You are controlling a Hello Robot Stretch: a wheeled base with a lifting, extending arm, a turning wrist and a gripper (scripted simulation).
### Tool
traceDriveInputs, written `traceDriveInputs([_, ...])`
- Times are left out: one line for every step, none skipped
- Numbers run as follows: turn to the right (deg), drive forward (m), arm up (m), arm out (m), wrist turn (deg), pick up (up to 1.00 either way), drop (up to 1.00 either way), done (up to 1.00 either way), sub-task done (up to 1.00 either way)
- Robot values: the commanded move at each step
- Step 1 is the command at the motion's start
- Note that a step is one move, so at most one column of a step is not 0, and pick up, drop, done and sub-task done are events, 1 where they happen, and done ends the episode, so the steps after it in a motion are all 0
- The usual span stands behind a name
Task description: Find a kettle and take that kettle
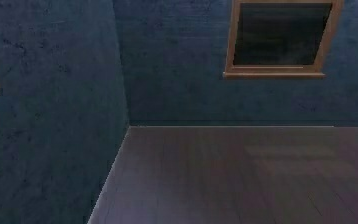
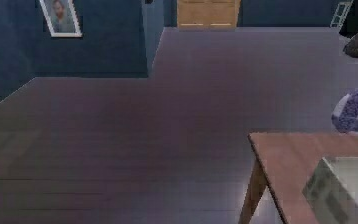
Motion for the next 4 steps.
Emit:
traceDriveInputs([0.0, 0.20, 0.00, 0.00, 0.0, 0.00, 0.00, 0.00, 0.00])
traceDriveInputs([45.0, 0.00, 0.00, 0.00, 0.0, 0.00, 0.00, 0.00, 0.00])
traceDriveInputs([39.0, 0.00, 0.00, 0.00, 0.0, 0.00, 0.00, 0.00, 0.00])
traceDriveInputs([0.0, 0.30, 0.00, 0.00, 0.0, 0.00, 0.00, 0.00, 0.00])
